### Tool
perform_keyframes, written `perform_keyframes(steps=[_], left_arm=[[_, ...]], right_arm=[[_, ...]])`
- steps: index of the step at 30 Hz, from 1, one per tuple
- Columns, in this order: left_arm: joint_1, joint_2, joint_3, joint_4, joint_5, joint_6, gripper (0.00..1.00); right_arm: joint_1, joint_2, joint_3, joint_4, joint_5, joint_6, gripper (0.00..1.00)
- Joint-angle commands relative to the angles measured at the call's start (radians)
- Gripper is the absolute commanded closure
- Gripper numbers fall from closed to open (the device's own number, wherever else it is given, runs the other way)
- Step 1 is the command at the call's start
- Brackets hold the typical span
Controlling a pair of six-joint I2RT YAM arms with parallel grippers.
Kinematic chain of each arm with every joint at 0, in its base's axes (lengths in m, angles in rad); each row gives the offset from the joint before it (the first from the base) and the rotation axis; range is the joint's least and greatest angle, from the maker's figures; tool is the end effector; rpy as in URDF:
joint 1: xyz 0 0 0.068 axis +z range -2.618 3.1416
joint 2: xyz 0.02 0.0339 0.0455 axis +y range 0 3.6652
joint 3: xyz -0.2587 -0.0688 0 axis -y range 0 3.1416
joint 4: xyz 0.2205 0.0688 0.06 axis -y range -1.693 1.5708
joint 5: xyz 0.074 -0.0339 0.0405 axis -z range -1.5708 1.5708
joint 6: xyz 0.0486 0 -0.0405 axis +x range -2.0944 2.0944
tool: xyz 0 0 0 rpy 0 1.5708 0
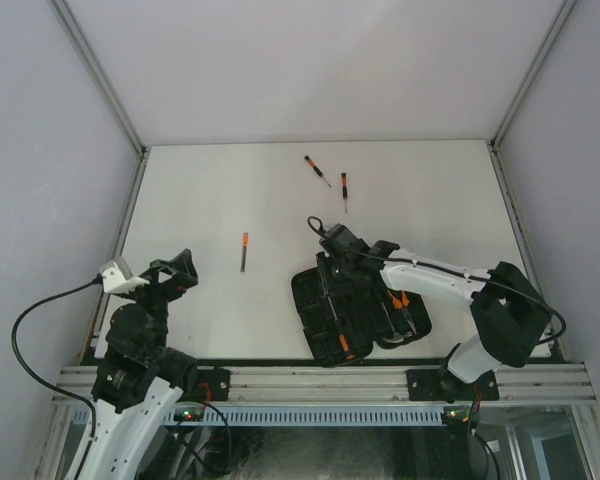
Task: Sort the tools into containers
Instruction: Adjust the screwdriver in the storage box.
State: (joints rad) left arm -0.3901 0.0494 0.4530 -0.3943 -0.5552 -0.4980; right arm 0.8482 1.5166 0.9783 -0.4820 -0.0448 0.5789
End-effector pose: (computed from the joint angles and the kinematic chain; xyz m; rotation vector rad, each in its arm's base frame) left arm 0.0617 0.0023 0.2691 -0.5144 1.4823 -0.2658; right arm 0.1903 0.2191 0.2058 -0.3797 2.6753 0.5452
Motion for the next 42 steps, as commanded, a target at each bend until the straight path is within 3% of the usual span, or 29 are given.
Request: perform_keyframes(steps=[1, 7, 14, 18, 22, 32, 36, 42], left_arm=[[0.005, 0.053, 0.06, -0.068, 0.083, -0.144, 0.0], [0.005, 0.084, 0.014, -0.096, 0.099, -0.254, 0.0], [0.005, 0.127, -0.031, -0.022, 0.262, -0.242, 0.0], [0.006, 0.125, -0.042, -0.019, 0.238, -0.285, 0.0], [0.005, 0.183, -0.039, 0.017, 0.262, -0.289, 0.0], [-0.007, 0.433, 0.047, 0.042, 0.386, -0.241, 0.19], [-0.147, 0.541, 0.112, 0.063, 0.28, -0.226, 0.2], [-0.371, 0.79, 0.221, 0.139, 0.19, -0.285, 0.21]], right_arm=[[-0.019, 0.043, 0.056, 0.052, -0.006, -0.031, 0.74], [-0.035, 0.094, 0.072, 0.014, 0.038, -0.046, 0.77], [-0.041, 0.117, 0.067, 0.015, 0.046, -0.05, 0.86], [-0.043, 0.133, 0.063, 0.016, 0.053, -0.05, 0.95], [-0.051, 0.147, 0.054, 0.016, 0.057, -0.046, 0.96], [-0.054, 0.101, 0.033, 0.024, 0.064, -0.047, 0.95], [-0.052, -0.005, 0.016, 0.029, 0.069, -0.053, 0.84], [-0.038, -0.161, -0.049, -0.033, 0.11, -0.023, 0.82]])
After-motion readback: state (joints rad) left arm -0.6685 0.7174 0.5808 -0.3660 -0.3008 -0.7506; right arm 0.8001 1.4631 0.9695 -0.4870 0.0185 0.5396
